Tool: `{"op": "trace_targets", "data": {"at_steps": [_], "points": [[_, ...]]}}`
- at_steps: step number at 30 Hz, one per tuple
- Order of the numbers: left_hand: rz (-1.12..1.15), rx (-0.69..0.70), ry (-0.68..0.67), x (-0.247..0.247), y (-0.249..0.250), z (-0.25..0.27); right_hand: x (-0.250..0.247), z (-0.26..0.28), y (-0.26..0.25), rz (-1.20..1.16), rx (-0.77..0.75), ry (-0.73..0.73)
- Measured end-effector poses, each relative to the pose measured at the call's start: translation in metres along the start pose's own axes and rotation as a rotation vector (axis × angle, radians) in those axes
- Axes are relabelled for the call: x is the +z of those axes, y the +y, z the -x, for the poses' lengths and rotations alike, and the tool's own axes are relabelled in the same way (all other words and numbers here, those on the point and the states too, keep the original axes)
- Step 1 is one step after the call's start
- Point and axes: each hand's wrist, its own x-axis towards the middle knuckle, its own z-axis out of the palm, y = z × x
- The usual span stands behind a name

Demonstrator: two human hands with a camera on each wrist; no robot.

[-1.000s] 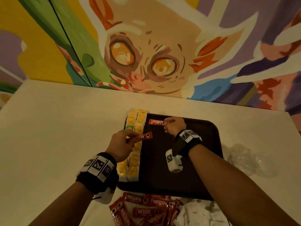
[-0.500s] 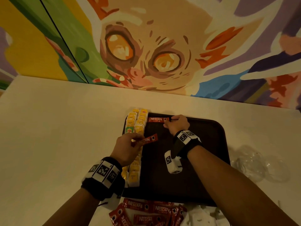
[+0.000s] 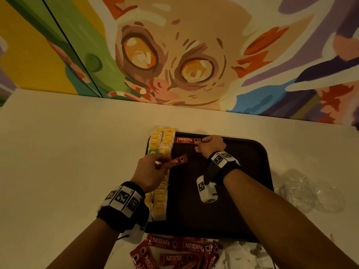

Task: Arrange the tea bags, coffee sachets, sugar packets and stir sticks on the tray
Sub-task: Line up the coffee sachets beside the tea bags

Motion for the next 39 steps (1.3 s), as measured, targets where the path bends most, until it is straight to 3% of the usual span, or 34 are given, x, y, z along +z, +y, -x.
{"op": "trace_targets", "data": {"at_steps": [11,14,16,19,22,25,32,39], "points": [[0.031,-0.009,0.001,0.0,0.011,-0.003,0.001,0.004,0.008,-0.178,-0.004,0.049],[0.073,-0.012,0.017,0.0,0.012,-0.003,0.003,0.011,0.011,-0.136,-0.104,0.072],[0.097,-0.018,0.032,-0.001,0.011,-0.004,0.0,0.026,0.012,-0.175,-0.161,-0.084],[0.131,-0.028,0.054,-0.001,0.01,-0.007,-0.007,0.055,0.016,-0.303,-0.22,-0.434],[0.168,-0.034,0.071,0.0,0.012,-0.009,-0.01,0.067,0.026,-0.361,-0.291,-0.541],[0.223,-0.058,0.091,0.003,0.013,-0.009,-0.011,0.063,0.032,-0.422,-0.284,-0.477],[0.209,-0.116,0.151,0.0,0.0,0.001,-0.001,0.032,0.035,-0.398,-0.102,-0.171],[0.211,-0.101,0.146,-0.005,-0.009,0.011,0.011,0.021,0.029,-0.299,-0.017,-0.051]]}}
